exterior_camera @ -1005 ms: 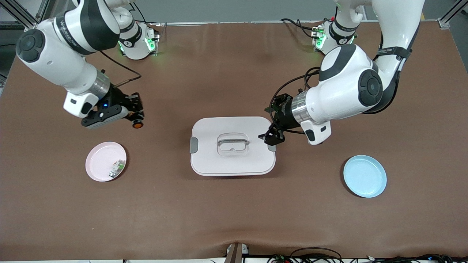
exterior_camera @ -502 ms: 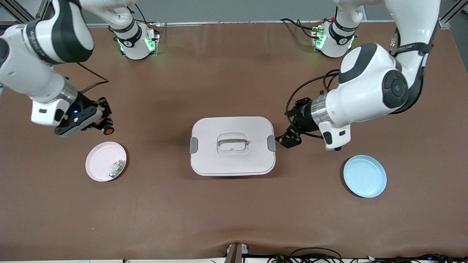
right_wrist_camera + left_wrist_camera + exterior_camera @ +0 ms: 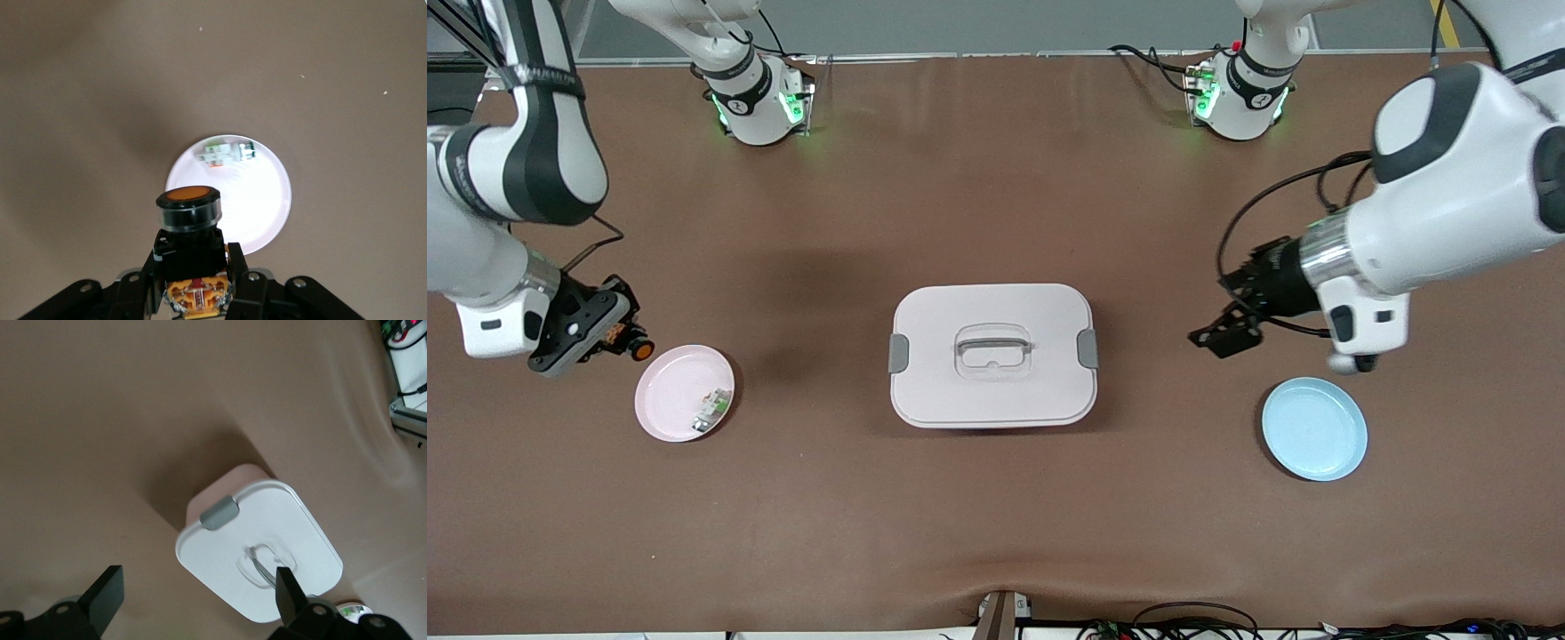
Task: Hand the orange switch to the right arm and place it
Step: 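Carry the switch with the right gripper over the pink plate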
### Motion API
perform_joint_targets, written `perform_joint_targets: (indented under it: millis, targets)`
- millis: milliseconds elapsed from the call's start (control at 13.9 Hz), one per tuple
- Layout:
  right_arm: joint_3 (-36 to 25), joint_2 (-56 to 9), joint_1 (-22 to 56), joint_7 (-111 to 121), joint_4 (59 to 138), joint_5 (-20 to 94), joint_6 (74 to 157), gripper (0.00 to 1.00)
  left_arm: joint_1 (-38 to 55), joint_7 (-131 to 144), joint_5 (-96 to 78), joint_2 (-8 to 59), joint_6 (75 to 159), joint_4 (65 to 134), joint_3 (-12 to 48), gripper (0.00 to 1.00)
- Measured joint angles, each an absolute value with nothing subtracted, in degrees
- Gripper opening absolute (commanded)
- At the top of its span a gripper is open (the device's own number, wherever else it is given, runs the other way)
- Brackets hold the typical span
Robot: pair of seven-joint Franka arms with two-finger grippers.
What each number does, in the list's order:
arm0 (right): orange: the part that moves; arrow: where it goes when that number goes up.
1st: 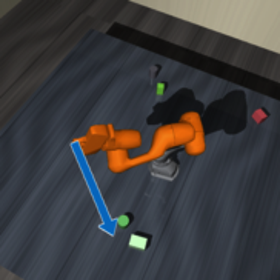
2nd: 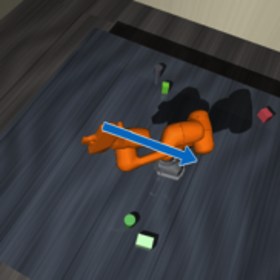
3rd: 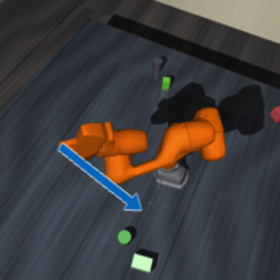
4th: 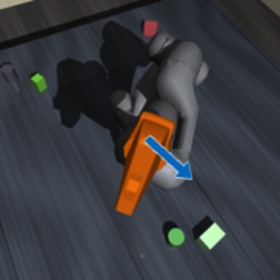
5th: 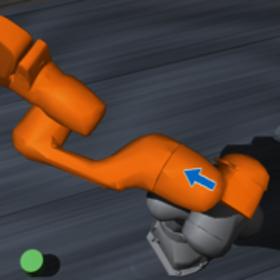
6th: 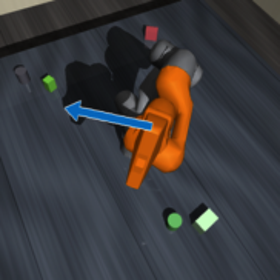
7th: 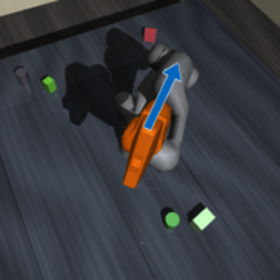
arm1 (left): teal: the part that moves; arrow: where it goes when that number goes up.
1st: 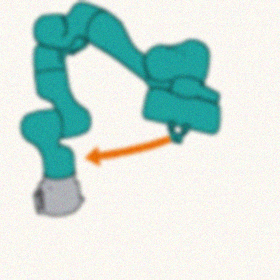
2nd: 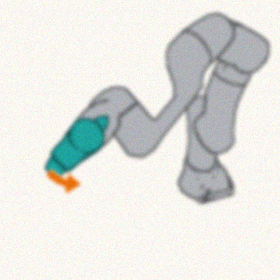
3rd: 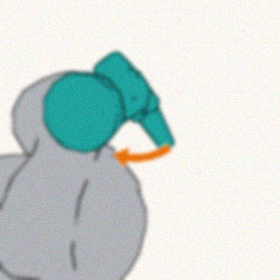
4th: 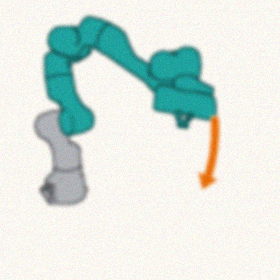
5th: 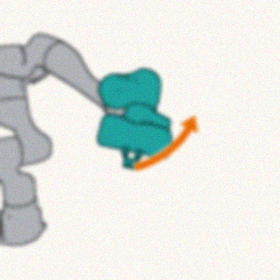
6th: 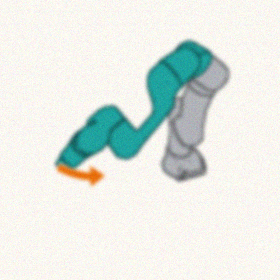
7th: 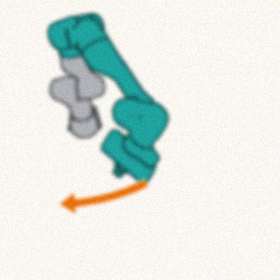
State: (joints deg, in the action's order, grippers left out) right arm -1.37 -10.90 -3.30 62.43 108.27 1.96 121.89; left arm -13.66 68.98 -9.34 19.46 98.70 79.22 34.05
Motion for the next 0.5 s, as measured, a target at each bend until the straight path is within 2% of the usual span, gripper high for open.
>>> perform_joint_targets:
  millis: [215,502]
  targets:
    - [-1.4,-15.7,-6.0,73.2,107.3,1.9,127.1,0.08,-16.4,60.1,-5.3,18.9,97.8,79.2,34.0,1.00]
    - [-1.0,-19.2,-6.2,77.5,104.8,-2.0,127.4,0.08,-16.9,50.9,4.6,18.9,97.5,79.2,34.0,1.00]
